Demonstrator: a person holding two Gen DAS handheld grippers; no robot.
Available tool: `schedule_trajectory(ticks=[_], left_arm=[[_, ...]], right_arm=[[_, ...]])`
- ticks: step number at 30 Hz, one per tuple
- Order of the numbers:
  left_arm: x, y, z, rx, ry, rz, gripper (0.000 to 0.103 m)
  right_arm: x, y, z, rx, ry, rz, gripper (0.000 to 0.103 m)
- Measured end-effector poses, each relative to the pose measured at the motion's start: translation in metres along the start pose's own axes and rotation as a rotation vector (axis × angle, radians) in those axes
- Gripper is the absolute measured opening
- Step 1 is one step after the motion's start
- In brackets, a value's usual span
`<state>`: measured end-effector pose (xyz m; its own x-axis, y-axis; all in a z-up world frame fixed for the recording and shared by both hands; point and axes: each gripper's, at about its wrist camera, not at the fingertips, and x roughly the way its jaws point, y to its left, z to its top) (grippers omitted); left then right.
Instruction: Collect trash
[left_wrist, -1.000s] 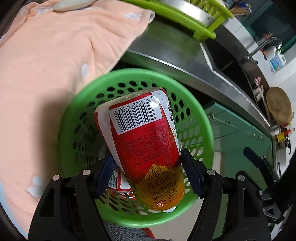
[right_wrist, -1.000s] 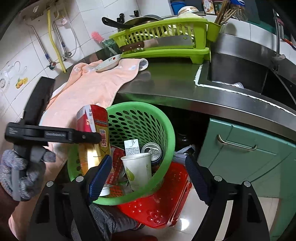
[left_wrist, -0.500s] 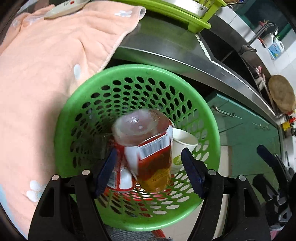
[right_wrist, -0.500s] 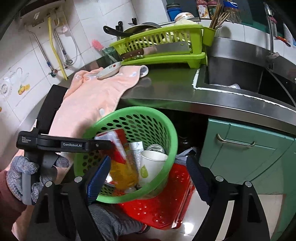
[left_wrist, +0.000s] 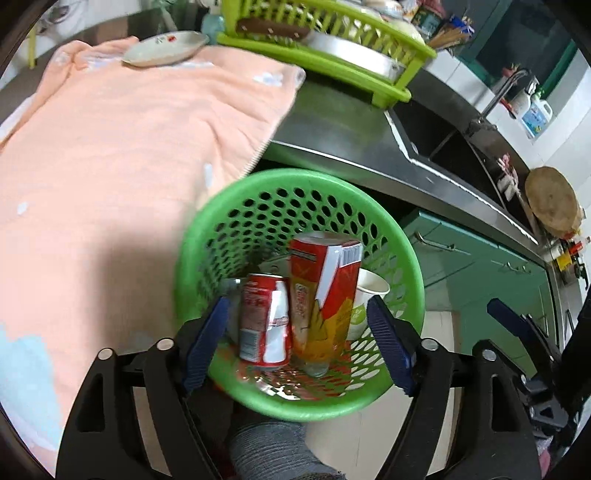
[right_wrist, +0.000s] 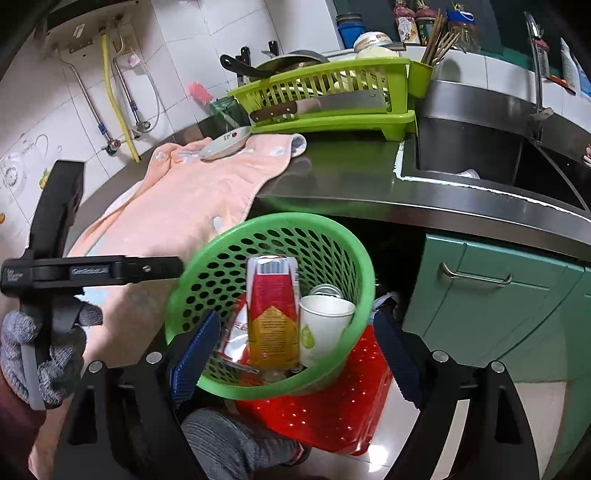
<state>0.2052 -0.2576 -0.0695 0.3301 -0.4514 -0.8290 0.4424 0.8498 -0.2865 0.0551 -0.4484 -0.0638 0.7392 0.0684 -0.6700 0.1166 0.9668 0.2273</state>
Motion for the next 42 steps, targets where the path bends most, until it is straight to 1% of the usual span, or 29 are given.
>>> schedule_trajectory(ticks=[6,9,11,15,16,20,22,24,28,29,31,35,39,42], left_arm=[[-0.040,0.016,-0.016,-0.004,-0.078,0.031,0.082],[-0.061,0.021,-0.025,0.003,-0.121,0.060,0.086],[-0.076,0.026,-0.031,0.011,-0.153,0.085,0.090],[-0.102,0.036,-0.041,-0.008,-0.209,0.095,0.093],[-0.108,0.040,-0.044,-0.015,-0.226,0.101,0.095],[-0.129,0.047,-0.058,0.006,-0.282,0.172,0.097],[-0.138,0.049,-0.066,0.014,-0.299,0.183,0.097],[-0.145,0.053,-0.074,0.024,-0.313,0.213,0.098],[-0.162,0.063,-0.088,0.021,-0.341,0.227,0.098],[-0.167,0.066,-0.091,0.020,-0.348,0.252,0.098],[-0.174,0.070,-0.098,0.019,-0.362,0.275,0.098],[-0.188,0.079,-0.109,-0.008,-0.386,0.323,0.098],[-0.196,0.088,-0.117,-0.055,-0.401,0.336,0.098],[-0.200,0.092,-0.122,-0.071,-0.408,0.351,0.098]], right_arm=[[-0.009,0.025,-0.004,-0.047,-0.025,-0.038,0.086],[-0.012,0.039,-0.006,-0.057,-0.033,-0.036,0.087],[-0.014,0.046,-0.007,-0.065,-0.036,-0.028,0.089],[-0.019,0.066,-0.008,-0.086,-0.051,-0.015,0.092],[-0.020,0.069,-0.009,-0.090,-0.053,-0.013,0.092],[-0.023,0.085,-0.009,-0.096,-0.063,0.009,0.094],[-0.025,0.093,-0.009,-0.103,-0.069,0.017,0.094],[-0.026,0.100,-0.009,-0.109,-0.071,0.023,0.094],[-0.029,0.111,-0.010,-0.121,-0.073,0.033,0.094],[-0.031,0.114,-0.011,-0.127,-0.075,0.034,0.095],[-0.033,0.120,-0.011,-0.134,-0.075,0.036,0.095],[-0.036,0.129,-0.012,-0.135,-0.082,0.056,0.095],[-0.038,0.142,-0.014,-0.169,-0.092,0.045,0.095],[-0.040,0.148,-0.015,-0.184,-0.099,0.056,0.095]])
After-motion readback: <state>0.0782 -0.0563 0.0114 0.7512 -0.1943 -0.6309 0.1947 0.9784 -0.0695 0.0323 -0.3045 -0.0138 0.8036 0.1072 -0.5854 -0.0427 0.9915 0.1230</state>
